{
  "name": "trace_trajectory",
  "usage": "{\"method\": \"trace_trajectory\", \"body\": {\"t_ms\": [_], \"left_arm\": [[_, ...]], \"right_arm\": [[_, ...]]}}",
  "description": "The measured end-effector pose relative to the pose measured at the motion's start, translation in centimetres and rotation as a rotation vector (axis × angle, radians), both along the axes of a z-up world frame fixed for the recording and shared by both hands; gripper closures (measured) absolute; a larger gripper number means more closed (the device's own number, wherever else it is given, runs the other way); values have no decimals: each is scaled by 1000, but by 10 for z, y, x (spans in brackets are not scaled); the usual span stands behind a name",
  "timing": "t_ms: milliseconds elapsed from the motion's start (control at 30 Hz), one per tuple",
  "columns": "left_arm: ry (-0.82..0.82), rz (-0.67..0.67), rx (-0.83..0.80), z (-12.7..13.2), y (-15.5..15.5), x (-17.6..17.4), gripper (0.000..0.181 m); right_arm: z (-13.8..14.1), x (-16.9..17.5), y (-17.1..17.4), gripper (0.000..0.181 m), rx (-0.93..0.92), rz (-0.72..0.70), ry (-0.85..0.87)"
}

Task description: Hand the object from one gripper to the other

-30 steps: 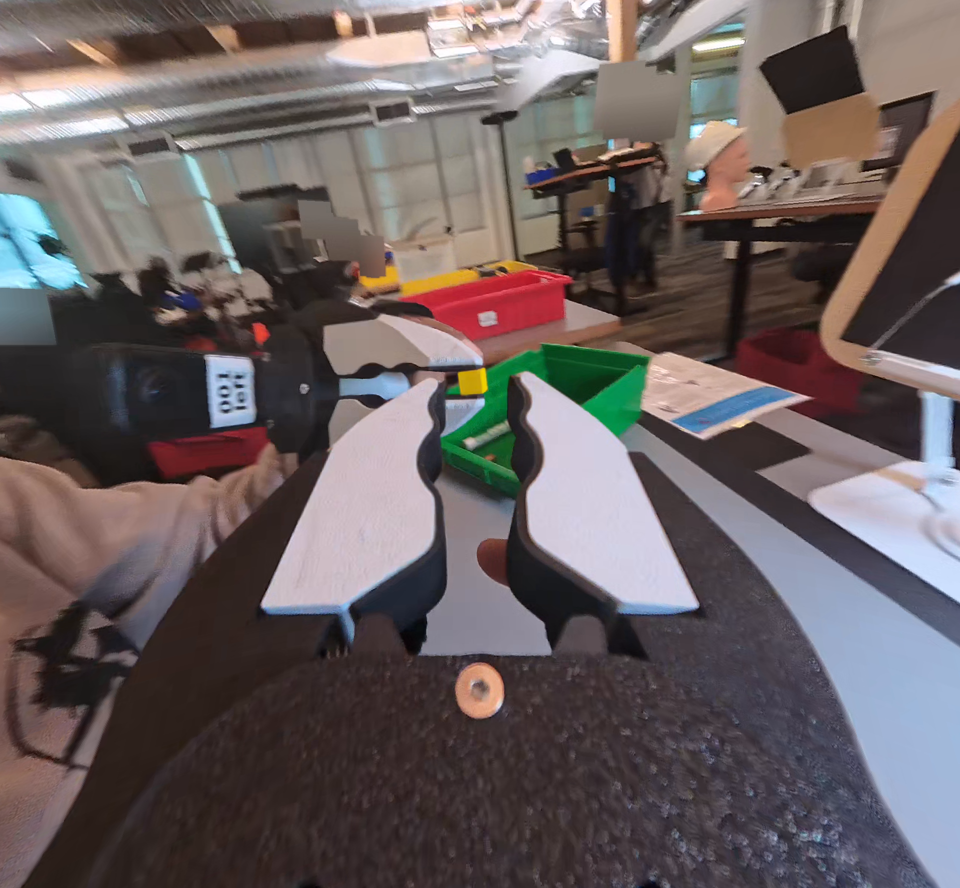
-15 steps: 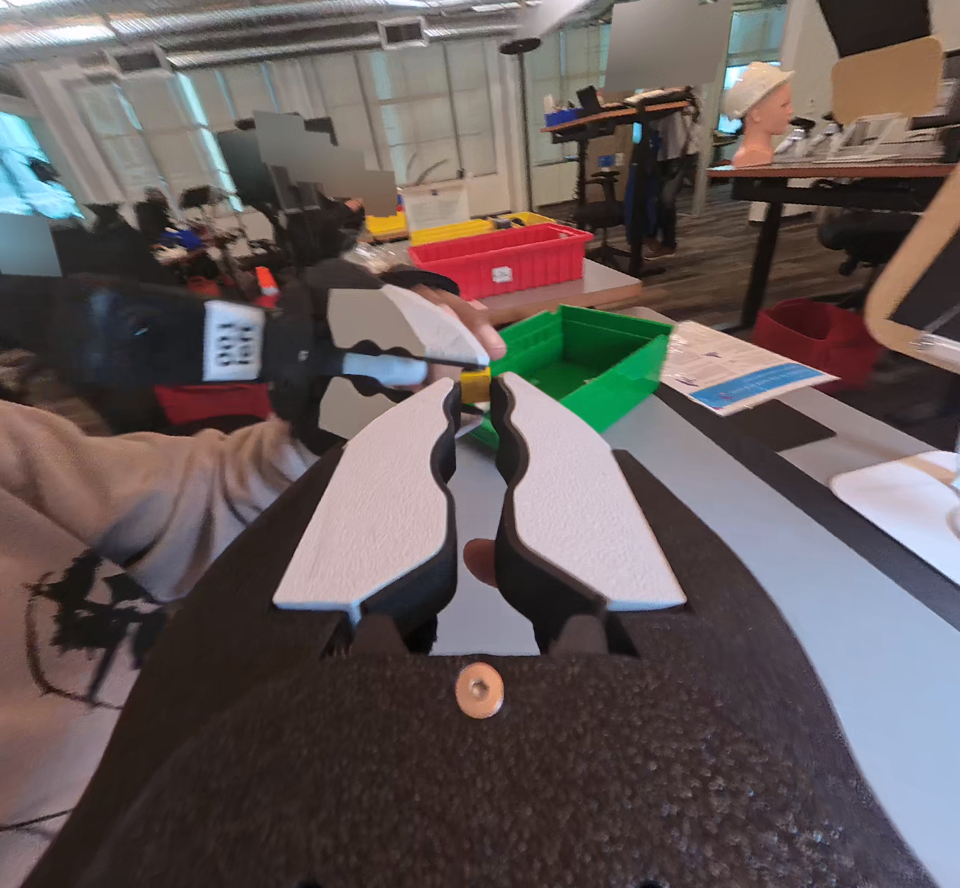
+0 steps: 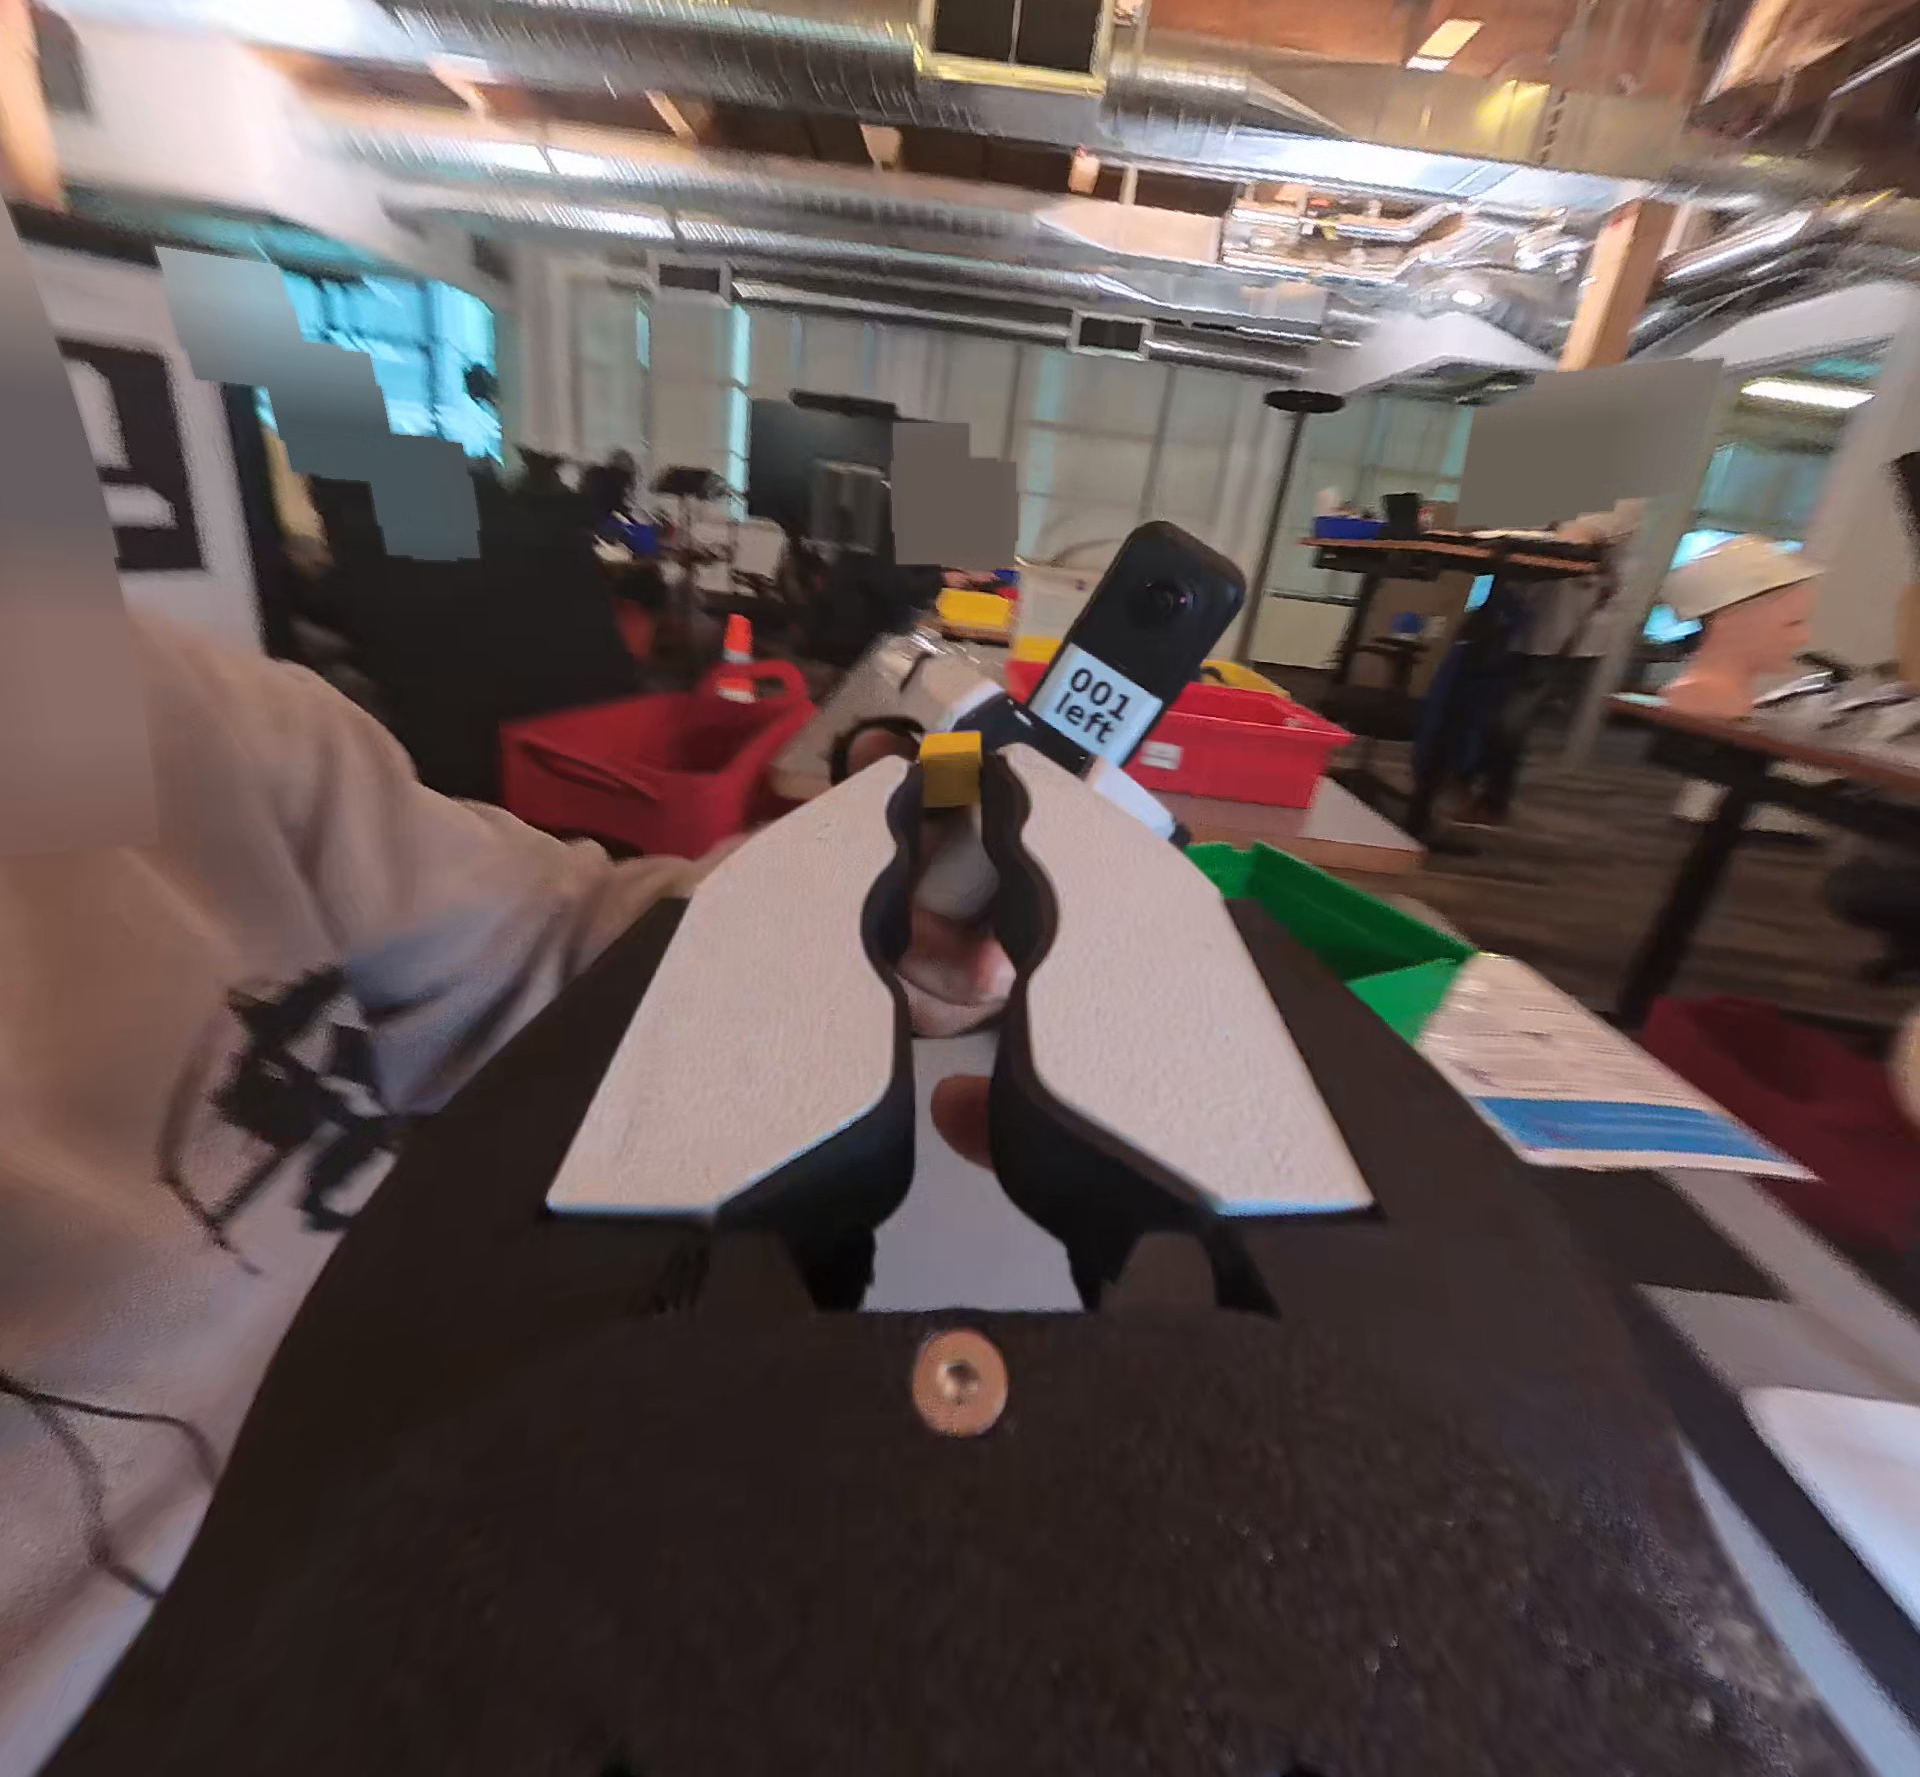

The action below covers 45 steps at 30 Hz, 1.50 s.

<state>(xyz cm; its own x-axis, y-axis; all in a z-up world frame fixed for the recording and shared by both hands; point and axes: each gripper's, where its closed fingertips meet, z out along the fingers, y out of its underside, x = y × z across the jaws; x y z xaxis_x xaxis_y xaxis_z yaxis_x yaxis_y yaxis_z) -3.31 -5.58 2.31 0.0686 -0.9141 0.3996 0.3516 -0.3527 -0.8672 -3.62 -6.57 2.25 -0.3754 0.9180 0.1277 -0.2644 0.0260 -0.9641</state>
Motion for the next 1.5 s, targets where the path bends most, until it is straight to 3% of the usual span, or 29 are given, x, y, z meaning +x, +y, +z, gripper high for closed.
{"method": "trace_trajectory", "body": {"t_ms": [100,300,500,633,733,867,1000,1100,1200,1500], "left_arm": [[-49,-54,-97,-2,3,2,159],[-45,-62,-134,-5,6,1,168],[-24,-47,-170,-13,12,0,170],[-1,-24,-140,-14,14,-1,171],[60,90,28,-11,15,-4,171],[229,357,356,-7,18,-14,171],[515,712,743,-6,24,-25,171],[726,911,977,-9,28,-27,171],[818,983,1126,-13,26,-22,171],[841,982,1356,-17,10,-7,171]], "right_arm": [[-4,-2,3,171,184,-141,13],[-10,-5,15,170,428,-340,-7],[-18,-8,19,171,641,-467,-31],[-19,-9,21,170,673,-496,-40],[-17,-11,26,169,532,-466,-55],[-8,-8,31,163,212,-329,-42],[-1,-9,42,161,-113,-239,-92],[1,-12,40,160,-231,-205,-126],[-5,-17,34,158,-172,-242,-172],[-9,-13,23,161,-117,-178,-226]]}}
